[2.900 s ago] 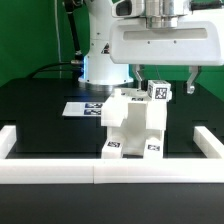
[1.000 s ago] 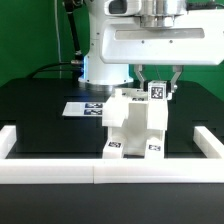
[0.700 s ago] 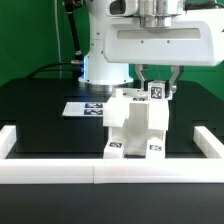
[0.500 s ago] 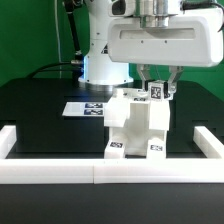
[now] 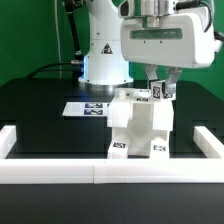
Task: Assemble chair
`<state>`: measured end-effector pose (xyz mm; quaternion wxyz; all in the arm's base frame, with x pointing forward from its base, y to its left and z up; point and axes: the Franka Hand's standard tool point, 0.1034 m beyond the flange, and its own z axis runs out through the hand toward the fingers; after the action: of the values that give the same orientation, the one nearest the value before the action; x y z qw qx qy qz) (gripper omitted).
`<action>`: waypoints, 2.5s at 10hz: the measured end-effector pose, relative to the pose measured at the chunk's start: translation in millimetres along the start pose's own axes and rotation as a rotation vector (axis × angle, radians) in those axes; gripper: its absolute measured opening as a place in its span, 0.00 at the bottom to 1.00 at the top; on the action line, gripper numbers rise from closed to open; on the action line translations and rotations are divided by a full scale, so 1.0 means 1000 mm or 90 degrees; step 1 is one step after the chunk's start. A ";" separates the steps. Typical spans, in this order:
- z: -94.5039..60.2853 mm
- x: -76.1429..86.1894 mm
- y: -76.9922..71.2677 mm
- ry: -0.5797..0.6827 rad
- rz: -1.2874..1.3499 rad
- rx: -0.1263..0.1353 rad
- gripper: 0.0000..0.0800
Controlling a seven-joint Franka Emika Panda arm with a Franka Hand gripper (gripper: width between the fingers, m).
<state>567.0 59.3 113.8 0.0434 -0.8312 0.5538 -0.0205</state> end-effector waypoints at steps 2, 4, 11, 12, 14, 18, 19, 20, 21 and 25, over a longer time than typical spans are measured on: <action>0.000 0.000 0.000 0.000 0.026 0.000 0.36; -0.001 -0.003 -0.002 -0.002 -0.029 -0.004 0.67; -0.002 -0.007 -0.006 0.003 -0.422 0.000 0.81; -0.002 -0.008 -0.006 0.003 -0.464 -0.001 0.81; -0.002 -0.005 -0.005 0.003 -0.555 -0.002 0.81; -0.001 -0.003 -0.004 0.005 -0.710 -0.008 0.78; -0.001 -0.003 -0.004 0.005 -0.703 -0.008 0.78; -0.001 -0.003 -0.004 0.005 -0.690 -0.008 0.56; -0.001 -0.003 -0.004 0.005 -0.690 -0.008 0.36; -0.001 -0.004 -0.004 0.005 -0.534 -0.006 0.36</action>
Offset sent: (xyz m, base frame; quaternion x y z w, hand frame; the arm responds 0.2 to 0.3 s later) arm 0.0032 0.0022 0.0048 -0.0374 0.0113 -0.1388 0.9895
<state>569.0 64.0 115.5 0.0254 -0.9848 0.1674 -0.0372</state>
